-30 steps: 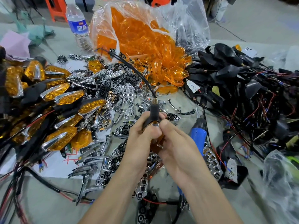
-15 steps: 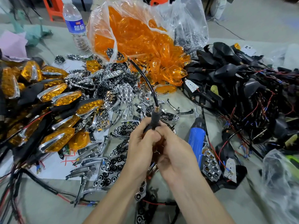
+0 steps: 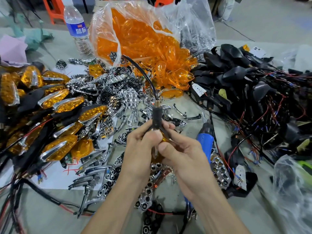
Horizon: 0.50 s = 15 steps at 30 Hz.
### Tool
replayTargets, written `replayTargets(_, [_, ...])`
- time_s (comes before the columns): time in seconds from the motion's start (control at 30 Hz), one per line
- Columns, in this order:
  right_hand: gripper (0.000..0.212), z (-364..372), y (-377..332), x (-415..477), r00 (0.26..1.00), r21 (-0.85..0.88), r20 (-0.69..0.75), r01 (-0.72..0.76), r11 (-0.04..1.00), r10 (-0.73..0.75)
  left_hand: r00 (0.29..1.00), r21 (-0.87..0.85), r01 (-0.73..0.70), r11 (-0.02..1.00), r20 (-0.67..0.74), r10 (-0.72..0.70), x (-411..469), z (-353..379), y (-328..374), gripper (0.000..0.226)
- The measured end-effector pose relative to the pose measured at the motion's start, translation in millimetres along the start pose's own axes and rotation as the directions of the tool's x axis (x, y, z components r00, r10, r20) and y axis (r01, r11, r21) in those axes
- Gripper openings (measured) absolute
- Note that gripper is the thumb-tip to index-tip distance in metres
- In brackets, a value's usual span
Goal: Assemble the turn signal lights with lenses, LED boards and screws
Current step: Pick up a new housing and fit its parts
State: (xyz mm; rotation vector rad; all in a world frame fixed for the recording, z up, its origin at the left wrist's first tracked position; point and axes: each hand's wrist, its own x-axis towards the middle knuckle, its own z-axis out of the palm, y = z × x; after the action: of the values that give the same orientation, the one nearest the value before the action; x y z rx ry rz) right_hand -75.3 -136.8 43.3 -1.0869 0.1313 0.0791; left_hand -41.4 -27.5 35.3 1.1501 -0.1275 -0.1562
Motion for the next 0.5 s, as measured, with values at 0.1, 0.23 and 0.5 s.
replayTargets(0.1, [0.034, 11.9, 14.8, 6.6, 0.981, 0.154, -0.13, -0.12, 0.981, 0.141, 0.99, 0.164, 0.143, 0.976, -0.046, -0.137, 6.5, -9.2, 2.1, 0.033])
replayTargets(0.23, [0.031, 14.2, 17.9, 16.7, 0.967, 0.323, -0.181, -0.116, 0.939, 0.182, 0.984, 0.354, 0.176, 0.918, -0.044, -0.172, 3.6, -24.0, -0.8, 0.037])
replayTargets(0.5, [0.047, -16.3, -25.4, 22.4, 0.999, -0.12, -0.028, -0.026, 0.992, 0.023, 0.992, 0.524, -0.022, 0.851, -0.094, 0.083, -2.3, -37.2, 8.2, 0.057])
